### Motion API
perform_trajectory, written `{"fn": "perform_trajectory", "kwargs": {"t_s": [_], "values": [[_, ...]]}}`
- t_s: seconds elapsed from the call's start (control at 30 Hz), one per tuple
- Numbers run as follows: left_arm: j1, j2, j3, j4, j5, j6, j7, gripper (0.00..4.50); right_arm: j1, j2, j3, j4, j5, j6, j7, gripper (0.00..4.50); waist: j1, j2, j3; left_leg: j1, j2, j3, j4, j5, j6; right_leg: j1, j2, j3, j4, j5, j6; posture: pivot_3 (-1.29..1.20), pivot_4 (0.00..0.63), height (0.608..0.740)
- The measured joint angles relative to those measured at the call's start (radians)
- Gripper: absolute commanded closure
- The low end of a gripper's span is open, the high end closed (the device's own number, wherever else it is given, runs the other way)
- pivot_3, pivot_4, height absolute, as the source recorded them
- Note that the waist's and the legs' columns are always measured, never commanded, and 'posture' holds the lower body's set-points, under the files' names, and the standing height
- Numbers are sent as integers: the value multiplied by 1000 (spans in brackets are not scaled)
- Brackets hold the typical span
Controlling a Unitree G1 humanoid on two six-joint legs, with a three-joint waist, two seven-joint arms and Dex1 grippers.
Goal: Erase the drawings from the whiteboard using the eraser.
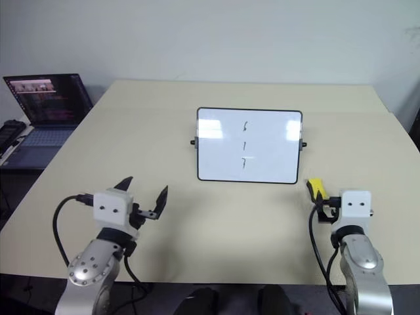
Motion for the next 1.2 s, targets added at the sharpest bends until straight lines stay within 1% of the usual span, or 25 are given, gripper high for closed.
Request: {"fn": "perform_trajectory", "kwargs": {"t_s": [0.17, 0.33, 0.63, 0.87, 1.03, 1.1, 1.2], "values": [[-39, -1, -24, 18, -1, -4, 0, 0, -4, -15, -36, -18, 7, 12, 2, 32, 0, 0, 0, 0, 0, 0, 0, 0, 0, 1, 1, 0, -1, 0, 0, 0, 150, 740], [-67, 3, -24, 48, -4, -17, -10, 0, -31, -17, -38, -19, 7, 16, 0, 32, -1, 0, 0, 0, 1, 0, 0, 0, 0, 1, 2, 0, -2, 0, 0, 0, 150, 740], [-84, 18, 3, 93, -15, -55, -21, 0, 4, 55, -10, -21, -6, 11, -44, 32, -1, 1, 0, 0, 4, 1, 0, -1, 0, 1, 4, 0, -4, 0, 0, 0, 150, 740], [-126, 12, -1, 138, -14, -81, -16, 0, 3, 60, -9, -21, -13, -9, -59, 32, -1, 1, 0, 0, 4, 2, 0, -2, 0, 1, 7, 1, -4, 0, 0, 0, 150, 740], [-155, 12, -8, 167, -14, -82, -17, 0, -7, 56, -34, -18, -13, -15, -66, 32, -1, 1, 0, 0, 4, 2, 0, -2, -1, 1, 9, 2, -4, 1, 0, 0, 150, 740], [-164, 23, 0, 168, -22, -82, -23, 0, -7, 56, -33, -18, -13, -15, -65, 32, -2, 1, 0, 0, 6, 3, 0, -2, -1, 1, 9, 3, -4, 1, 0, 0, 150, 740], [-185, 68, 35, 181, -59, -76, -63, 0, -7, 56, -35, -16, -12, -16, -63, 32, -3, 1, 0, 1, 7, 3, 0, -2, -1, 1, 11, 3, -4, 1, -1, 0, 150, 740]]}}
